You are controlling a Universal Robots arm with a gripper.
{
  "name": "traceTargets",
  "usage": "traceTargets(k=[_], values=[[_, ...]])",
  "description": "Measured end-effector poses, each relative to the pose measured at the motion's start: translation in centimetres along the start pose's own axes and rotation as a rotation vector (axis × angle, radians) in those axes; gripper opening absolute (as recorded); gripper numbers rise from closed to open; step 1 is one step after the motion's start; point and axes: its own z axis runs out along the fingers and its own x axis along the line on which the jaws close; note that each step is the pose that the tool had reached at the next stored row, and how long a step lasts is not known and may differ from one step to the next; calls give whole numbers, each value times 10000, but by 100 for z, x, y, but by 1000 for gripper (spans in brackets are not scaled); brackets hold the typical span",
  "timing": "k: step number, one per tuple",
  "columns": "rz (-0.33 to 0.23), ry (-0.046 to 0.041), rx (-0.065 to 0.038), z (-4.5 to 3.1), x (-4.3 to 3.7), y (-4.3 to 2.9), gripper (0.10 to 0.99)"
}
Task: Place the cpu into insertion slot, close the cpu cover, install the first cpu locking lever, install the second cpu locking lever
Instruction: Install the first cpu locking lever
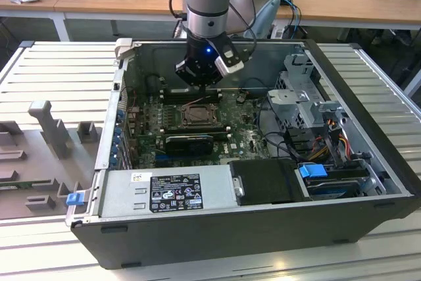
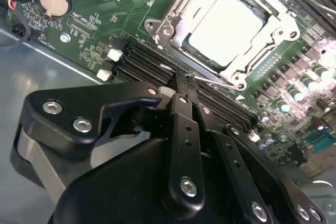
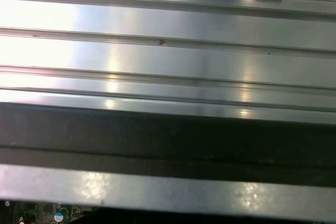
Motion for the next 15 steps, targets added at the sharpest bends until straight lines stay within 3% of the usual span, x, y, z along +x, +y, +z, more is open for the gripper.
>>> traceTargets(k=[4, 15], values=[[154, -13, 1, 46, -12, -11, 106], [165, -14, 1, 52, -23, -13, 106]])
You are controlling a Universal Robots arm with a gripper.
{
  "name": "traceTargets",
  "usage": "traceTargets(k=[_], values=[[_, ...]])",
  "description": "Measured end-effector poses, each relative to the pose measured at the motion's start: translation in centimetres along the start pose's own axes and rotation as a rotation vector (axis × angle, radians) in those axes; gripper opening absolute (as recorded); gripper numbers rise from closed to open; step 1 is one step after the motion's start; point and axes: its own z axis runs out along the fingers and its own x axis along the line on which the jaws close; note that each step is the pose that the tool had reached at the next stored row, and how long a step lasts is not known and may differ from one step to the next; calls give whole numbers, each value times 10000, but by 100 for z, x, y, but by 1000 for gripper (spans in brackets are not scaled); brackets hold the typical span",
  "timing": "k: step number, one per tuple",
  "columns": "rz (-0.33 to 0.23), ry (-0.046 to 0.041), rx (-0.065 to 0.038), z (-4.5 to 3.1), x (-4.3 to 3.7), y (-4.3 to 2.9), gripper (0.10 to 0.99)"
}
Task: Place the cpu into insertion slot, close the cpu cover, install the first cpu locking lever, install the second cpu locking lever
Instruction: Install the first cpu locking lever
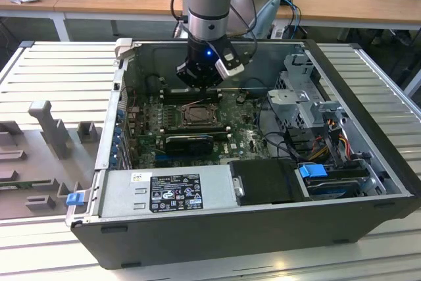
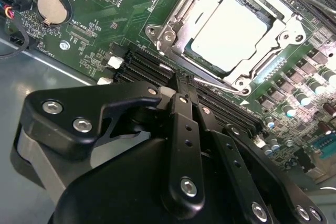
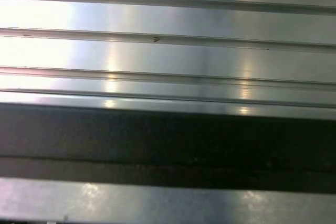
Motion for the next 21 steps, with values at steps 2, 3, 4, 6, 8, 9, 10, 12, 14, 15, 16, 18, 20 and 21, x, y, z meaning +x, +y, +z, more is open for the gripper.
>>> traceTargets(k=[2, 3, 4, 6, 8, 9, 10, 12, 14, 15, 16, 18, 20, 21], values=[[6, -2, -3, 8, -6, 0, 106], [11, 0, 0, 16, -9, -2, 106], [17, -1, 0, 27, -11, -2, 106], [31, -1, 0, 50, -21, -4, 106], [50, -3, 1, 71, -31, -6, 106], [64, -4, 1, 82, -35, -7, 106], [77, -4, 1, 87, -38, -8, 106], [102, -4, 5, 93, -39, -8, 106], [117, -8, 18, 100, -40, -8, 106], [123, -8, 28, 103, -41, -9, 106], [129, -7, 41, 107, -41, -9, 106], [156, -5, 104, 114, -40, -10, 106], [178, -4, 157, 122, -40, -10, 106], [191, -3, 183, 126, -40, -10, 106]])
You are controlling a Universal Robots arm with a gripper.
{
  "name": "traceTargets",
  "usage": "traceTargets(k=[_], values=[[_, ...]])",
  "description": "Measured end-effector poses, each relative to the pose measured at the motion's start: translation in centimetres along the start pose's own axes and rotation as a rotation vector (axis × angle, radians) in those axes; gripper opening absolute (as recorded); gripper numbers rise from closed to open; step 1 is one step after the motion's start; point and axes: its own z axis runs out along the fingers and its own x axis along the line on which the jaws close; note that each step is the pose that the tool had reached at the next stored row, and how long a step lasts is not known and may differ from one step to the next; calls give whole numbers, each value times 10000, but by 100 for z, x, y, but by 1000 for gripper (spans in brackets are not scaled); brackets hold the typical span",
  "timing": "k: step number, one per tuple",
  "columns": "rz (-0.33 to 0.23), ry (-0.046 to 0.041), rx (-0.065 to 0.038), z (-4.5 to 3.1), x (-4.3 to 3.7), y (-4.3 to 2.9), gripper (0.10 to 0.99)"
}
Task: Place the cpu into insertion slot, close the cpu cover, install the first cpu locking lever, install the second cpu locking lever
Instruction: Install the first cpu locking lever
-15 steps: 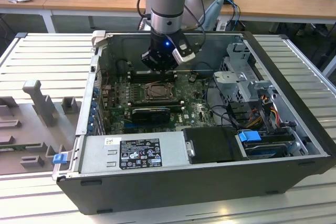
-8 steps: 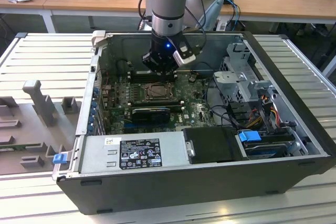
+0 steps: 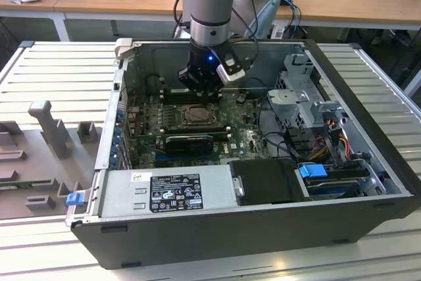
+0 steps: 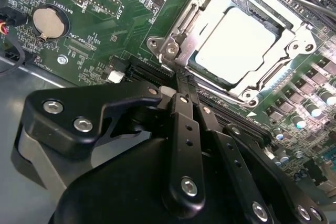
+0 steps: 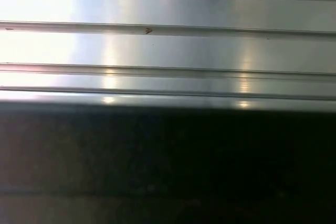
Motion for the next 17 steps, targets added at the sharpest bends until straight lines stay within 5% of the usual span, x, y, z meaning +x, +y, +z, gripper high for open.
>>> traceTargets(k=[7, 12, 17], values=[[40, 2, 20, 36, 1, -9, 106], [42, -10, -156, 33, 0, -6, 106], [41, -8, -153, -146, -2, 2, 106]])
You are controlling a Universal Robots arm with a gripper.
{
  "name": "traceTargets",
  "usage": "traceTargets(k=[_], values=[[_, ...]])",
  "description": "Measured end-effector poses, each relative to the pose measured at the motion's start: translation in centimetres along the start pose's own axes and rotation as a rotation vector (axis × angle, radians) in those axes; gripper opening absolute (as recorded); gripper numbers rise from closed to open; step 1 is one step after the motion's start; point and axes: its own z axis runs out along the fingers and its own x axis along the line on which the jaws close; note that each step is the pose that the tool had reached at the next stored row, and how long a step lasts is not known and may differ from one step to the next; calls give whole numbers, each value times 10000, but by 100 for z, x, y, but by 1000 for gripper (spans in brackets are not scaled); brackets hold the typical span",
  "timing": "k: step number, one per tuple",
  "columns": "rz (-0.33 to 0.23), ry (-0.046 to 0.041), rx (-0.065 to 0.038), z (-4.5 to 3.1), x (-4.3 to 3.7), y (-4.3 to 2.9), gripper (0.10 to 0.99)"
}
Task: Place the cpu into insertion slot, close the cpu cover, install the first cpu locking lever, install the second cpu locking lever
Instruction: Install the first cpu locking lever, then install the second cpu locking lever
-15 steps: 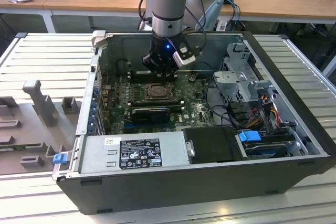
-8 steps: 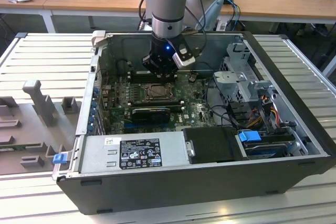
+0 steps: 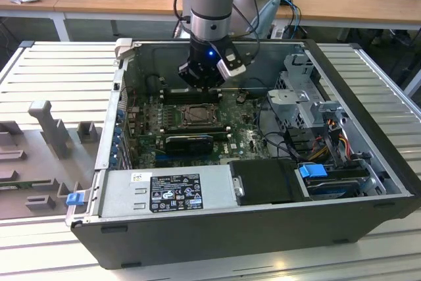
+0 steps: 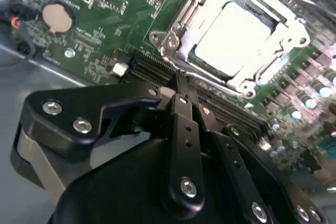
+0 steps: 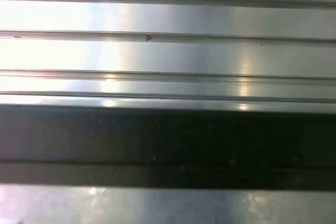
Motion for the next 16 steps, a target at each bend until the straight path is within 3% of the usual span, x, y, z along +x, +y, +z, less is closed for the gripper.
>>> traceTargets(k=[16], values=[[1, 0, 0, -8, -3, -104, 106]])
